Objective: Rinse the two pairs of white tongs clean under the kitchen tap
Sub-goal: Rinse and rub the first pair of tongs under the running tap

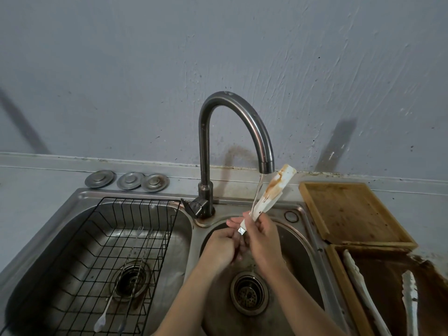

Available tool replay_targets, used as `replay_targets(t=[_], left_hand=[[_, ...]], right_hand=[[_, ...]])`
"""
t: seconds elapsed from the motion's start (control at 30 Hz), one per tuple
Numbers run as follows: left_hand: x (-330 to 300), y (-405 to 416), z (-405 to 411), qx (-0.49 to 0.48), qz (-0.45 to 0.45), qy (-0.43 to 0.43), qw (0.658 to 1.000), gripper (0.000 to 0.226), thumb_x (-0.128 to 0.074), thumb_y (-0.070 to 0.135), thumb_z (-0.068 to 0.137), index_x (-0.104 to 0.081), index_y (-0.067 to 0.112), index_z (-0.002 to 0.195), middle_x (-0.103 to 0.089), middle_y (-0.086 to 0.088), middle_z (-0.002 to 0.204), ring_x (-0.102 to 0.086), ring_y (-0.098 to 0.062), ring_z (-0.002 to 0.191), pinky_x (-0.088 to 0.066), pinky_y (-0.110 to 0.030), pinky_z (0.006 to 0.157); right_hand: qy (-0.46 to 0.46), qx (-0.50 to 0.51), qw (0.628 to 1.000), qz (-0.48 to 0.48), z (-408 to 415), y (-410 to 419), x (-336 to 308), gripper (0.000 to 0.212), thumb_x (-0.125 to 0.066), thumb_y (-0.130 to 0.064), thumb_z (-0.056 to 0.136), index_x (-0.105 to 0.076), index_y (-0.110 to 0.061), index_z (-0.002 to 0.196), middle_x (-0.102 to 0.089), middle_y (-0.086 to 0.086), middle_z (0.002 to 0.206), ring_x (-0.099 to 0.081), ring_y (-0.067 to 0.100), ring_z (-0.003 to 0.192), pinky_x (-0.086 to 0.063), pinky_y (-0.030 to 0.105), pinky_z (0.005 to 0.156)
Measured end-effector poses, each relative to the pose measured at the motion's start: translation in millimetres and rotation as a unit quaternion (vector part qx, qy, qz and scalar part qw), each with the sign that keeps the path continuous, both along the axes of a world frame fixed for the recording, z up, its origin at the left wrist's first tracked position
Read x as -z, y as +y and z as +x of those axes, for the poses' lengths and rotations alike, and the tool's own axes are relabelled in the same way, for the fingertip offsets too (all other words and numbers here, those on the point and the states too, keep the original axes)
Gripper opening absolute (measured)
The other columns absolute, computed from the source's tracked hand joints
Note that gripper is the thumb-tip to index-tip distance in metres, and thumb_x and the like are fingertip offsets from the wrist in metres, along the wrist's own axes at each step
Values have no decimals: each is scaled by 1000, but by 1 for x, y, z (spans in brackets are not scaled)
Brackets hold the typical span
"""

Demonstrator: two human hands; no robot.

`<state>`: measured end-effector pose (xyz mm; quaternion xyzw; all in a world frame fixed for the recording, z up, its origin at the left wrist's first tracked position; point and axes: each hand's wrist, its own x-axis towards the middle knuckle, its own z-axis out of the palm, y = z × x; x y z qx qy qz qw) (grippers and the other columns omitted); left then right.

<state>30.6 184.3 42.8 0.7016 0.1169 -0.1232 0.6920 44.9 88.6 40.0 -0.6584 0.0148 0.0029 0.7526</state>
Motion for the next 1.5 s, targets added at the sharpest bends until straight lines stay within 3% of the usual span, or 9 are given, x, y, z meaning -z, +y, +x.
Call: replay_targets(t=[0.2,0.33,0.53,0.67,0.8,1.03,1.27,1.4,1.5], left_hand=[[0,-1,-5,4,3,6,1000,43,-37,-7,90,-50,8,52,-49,-3,40,-40,-9,30,-28,-14,32],[-3,-6,-6,19,-4,12,1000,42,-37,-7,90,-50,7,52,-51,-6,45,-41,-8,30,-27,-13,32],[0,-10,-15,56,-32,64,996,29,-42,3,92,-61,7,71,-61,-6,55,-52,-14,44,-32,-18,36],[8,-13,-16,67,-43,78,994,21,-45,25,96,-62,14,93,-68,-5,79,-64,-16,65,-42,-18,46],[15,-2,-13,-2,11,50,999,22,-51,20,93,-49,15,114,-63,-5,79,-57,-12,62,-43,-20,52],[3,-2,-3,-63,-155,-30,985,14,-55,1,89,-66,9,93,-71,-4,82,-63,-11,71,-50,-16,57],[8,-31,2,-169,-288,6,943,32,-65,-13,76,-59,8,100,-70,-10,93,-70,-13,79,-57,-19,61],[10,-39,0,-126,-257,20,958,22,-70,-4,77,-64,11,92,-75,-4,83,-68,-16,78,-53,-30,74],[13,-42,1,-115,-213,37,970,7,-69,11,82,-68,9,89,-71,1,73,-58,-10,66,-47,-22,60]], right_hand=[[3,15,999,-37,-5,-1,-2,10,-56,-9,91,-58,-7,100,-76,5,81,-68,41,84,-54,53,74],[24,67,997,-17,-6,1,-3,28,-35,-22,100,-59,-6,96,-74,7,77,-74,19,73,-58,25,61],[4,10,1000,14,-8,-4,-4,29,-28,-14,102,-55,-21,105,-73,10,89,-73,19,83,-59,27,74],[19,36,999,5,-4,-13,-9,24,-32,-17,101,-56,-15,104,-63,6,71,-68,19,66,-57,27,62],[-7,65,988,-140,8,-36,-16,23,-38,-26,98,-56,-15,89,-48,0,63,-44,7,47,-39,18,42],[-79,-39,863,-497,14,-56,-34,36,-38,-41,97,-50,-26,66,-54,-6,57,-51,7,49,-40,19,48],[-29,-123,803,-583,18,-53,-25,26,-36,-28,98,-57,-12,102,-65,7,90,-63,21,81,-52,39,74],[-22,-130,801,-584,16,-58,-22,22,-39,-28,95,-56,-16,87,-60,-1,75,-61,19,72,-53,39,68],[-25,-128,791,-598,15,-63,-22,29,-40,-33,94,-61,-16,84,-63,1,74,-62,18,68,-55,43,68]])
